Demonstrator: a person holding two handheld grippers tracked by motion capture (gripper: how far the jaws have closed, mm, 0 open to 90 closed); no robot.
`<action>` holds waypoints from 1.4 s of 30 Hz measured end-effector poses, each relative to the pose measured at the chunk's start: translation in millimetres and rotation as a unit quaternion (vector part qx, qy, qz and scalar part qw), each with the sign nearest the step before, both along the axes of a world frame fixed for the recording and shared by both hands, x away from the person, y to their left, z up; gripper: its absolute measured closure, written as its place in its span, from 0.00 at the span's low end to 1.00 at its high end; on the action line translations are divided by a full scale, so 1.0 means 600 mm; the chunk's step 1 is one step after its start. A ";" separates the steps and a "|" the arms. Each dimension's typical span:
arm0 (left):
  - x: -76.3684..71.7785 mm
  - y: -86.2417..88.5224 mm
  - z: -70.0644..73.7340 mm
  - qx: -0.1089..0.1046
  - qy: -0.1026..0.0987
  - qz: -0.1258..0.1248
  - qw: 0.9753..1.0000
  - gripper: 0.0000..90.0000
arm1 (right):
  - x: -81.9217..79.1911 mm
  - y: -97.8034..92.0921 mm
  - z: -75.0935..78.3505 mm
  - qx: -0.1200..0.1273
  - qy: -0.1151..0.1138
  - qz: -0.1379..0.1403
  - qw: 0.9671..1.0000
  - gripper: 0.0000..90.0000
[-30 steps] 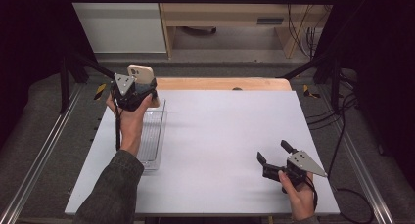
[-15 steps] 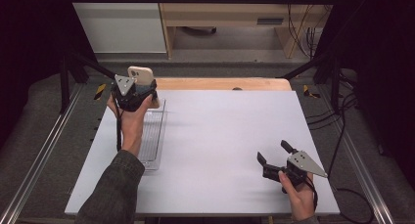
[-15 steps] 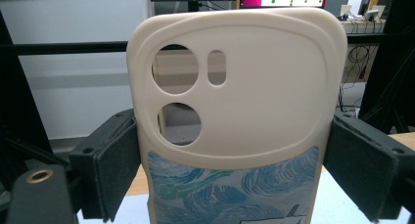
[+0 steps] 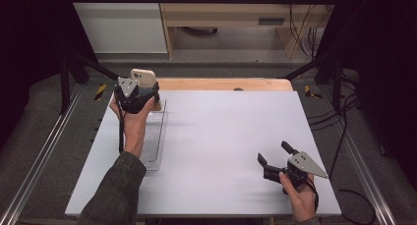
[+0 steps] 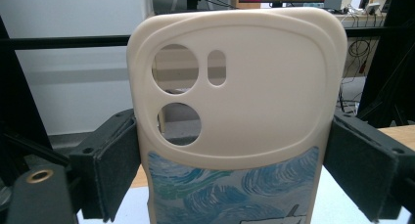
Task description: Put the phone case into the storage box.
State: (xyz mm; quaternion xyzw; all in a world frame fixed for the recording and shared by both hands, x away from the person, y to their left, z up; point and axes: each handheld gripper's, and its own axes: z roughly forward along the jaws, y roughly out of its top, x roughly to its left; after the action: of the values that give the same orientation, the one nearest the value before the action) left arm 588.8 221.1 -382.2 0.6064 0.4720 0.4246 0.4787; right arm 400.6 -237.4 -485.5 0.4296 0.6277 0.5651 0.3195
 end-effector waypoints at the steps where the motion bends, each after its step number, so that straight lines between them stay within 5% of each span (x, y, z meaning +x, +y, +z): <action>1: 0.000 0.000 -0.001 0.001 0.001 0.001 1.000 0.13 | 0.000 0.000 0.000 0.000 0.000 0.000 1.000 0.05; 10: 0.010 0.008 -0.009 -0.010 0.012 0.016 1.000 0.13 | -0.002 0.005 0.000 0.001 -0.001 0.005 1.000 0.05; 42: 0.040 0.000 -0.047 0.000 0.025 0.014 1.000 0.13 | 0.001 0.007 -0.004 0.001 0.004 0.007 1.000 0.05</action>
State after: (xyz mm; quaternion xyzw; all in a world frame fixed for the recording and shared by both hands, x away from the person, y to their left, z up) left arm 612.8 221.0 -410.6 0.6100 0.4926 0.4161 0.4605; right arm 400.9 -233.5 -487.7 0.4275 0.6311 0.5667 0.3126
